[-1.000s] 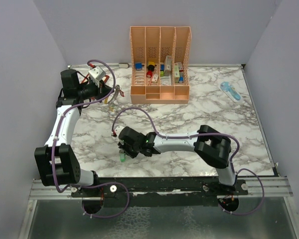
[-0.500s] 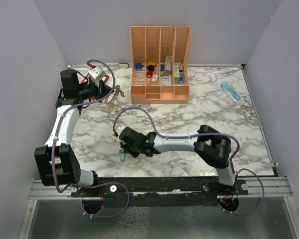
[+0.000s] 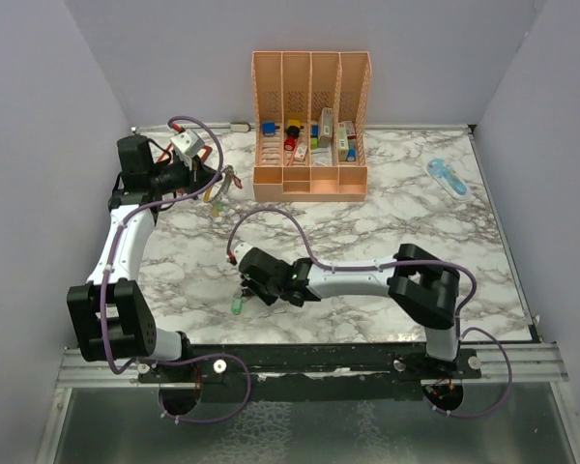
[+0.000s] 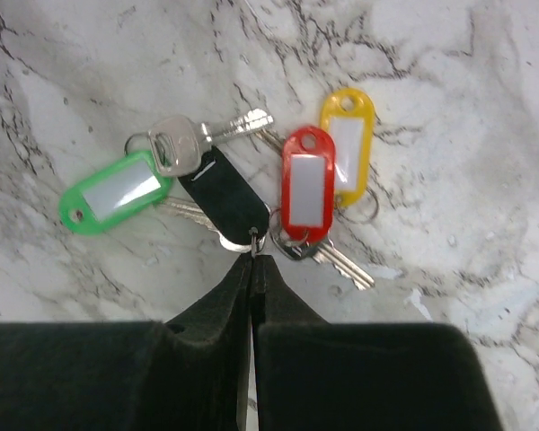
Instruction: Put the keys on the keyring
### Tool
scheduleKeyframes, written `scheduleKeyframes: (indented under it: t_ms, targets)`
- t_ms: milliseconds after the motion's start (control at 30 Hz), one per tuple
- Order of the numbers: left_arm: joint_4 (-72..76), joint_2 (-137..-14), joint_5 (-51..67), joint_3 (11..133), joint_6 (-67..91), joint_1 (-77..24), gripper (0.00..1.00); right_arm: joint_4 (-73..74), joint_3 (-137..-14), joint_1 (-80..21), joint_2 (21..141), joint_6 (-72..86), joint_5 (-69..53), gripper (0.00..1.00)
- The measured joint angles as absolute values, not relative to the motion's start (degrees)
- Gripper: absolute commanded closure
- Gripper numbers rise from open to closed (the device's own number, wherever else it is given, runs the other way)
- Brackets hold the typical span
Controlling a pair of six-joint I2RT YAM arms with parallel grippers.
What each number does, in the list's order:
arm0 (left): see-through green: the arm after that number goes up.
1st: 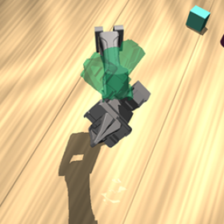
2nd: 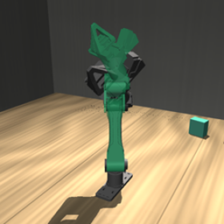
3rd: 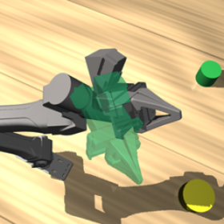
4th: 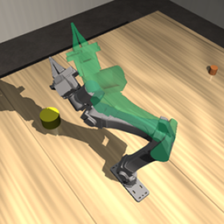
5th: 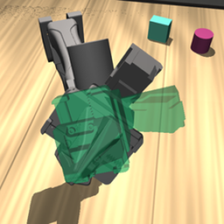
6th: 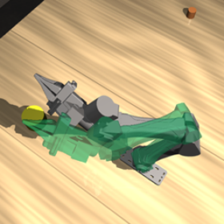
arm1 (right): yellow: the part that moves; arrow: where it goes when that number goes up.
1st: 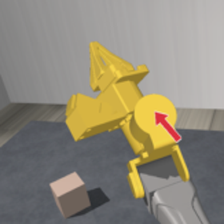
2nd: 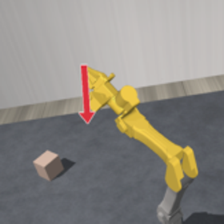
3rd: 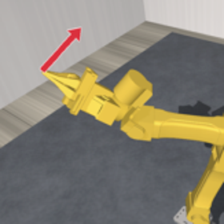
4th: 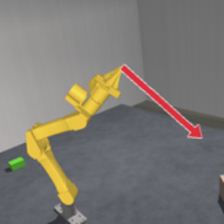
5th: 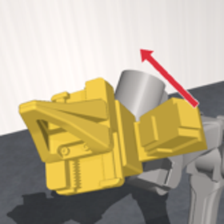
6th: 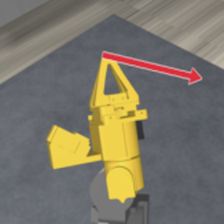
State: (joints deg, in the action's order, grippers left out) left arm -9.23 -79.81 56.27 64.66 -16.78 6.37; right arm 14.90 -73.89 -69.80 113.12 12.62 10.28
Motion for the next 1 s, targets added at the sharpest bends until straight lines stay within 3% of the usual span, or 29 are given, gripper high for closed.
scheduleKeyframes:
  t_ms: [500,1000]
  targets:
    - [-6.3,-79.8,63.0,60.8,-15.0,5.4,1.0,9.5,-63.9,-62.7,88.9,8.7,7.9,0.99]
    - [-16.6,-79.8,67.5,60.4,-26.7,-5.1,1.0,8.5,-61.8,-57.8,79.9,8.3,6.6,0.99]
